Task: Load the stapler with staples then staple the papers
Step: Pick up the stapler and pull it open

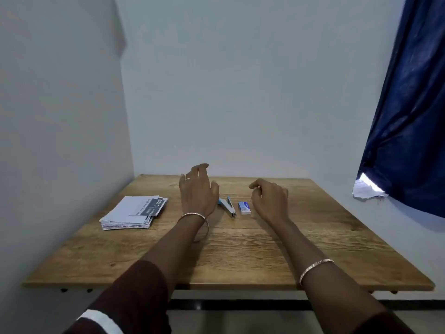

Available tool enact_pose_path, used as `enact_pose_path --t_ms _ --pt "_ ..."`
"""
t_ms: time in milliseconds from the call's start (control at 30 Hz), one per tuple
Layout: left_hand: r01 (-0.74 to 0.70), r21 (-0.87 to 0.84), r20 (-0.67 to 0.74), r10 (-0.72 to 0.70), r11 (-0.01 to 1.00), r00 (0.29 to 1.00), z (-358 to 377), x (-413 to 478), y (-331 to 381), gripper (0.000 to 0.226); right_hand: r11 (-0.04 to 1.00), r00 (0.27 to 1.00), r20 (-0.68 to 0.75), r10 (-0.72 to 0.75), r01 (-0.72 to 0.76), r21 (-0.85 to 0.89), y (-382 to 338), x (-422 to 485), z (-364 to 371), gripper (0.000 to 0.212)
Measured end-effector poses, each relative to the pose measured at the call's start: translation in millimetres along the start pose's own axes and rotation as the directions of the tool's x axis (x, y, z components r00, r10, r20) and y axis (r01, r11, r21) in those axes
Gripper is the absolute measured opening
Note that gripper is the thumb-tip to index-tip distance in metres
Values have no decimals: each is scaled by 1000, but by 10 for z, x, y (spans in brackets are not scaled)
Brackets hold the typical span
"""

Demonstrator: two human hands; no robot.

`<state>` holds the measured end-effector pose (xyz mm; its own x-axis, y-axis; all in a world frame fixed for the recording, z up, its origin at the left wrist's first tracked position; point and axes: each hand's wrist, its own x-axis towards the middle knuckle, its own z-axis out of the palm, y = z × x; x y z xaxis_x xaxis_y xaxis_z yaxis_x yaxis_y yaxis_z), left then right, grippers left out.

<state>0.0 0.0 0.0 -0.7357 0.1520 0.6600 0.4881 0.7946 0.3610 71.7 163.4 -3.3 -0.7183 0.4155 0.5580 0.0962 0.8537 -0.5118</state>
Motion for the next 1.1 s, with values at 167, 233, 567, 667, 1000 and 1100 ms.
enact_pose_path --t_ms 167,233,567,667,1000,1100 --pt "125 -110 67 -118 986 991 306 115 -136 38 998 988 147 38 -44 43 -28 265 299 22" --pt "153 -147 85 -142 977 986 447 194 -182 34 999 985 170 32 -38 29 -7 412 421 19" --pt "322 -367 153 -285 873 946 863 465 -328 18 994 926 361 108 -103 -32 44 640 824 29" --pt "303 -393 160 -261 868 952 889 486 -335 17 995 932 347 103 -97 -35 18 640 862 30" --pt "391 -550 238 -310 738 920 837 459 -218 29 967 984 6 181 -179 181 20 631 787 24" --pt "492 -667 438 -239 560 867 837 393 -139 33 926 961 -102 257 -215 310 23 625 737 19"
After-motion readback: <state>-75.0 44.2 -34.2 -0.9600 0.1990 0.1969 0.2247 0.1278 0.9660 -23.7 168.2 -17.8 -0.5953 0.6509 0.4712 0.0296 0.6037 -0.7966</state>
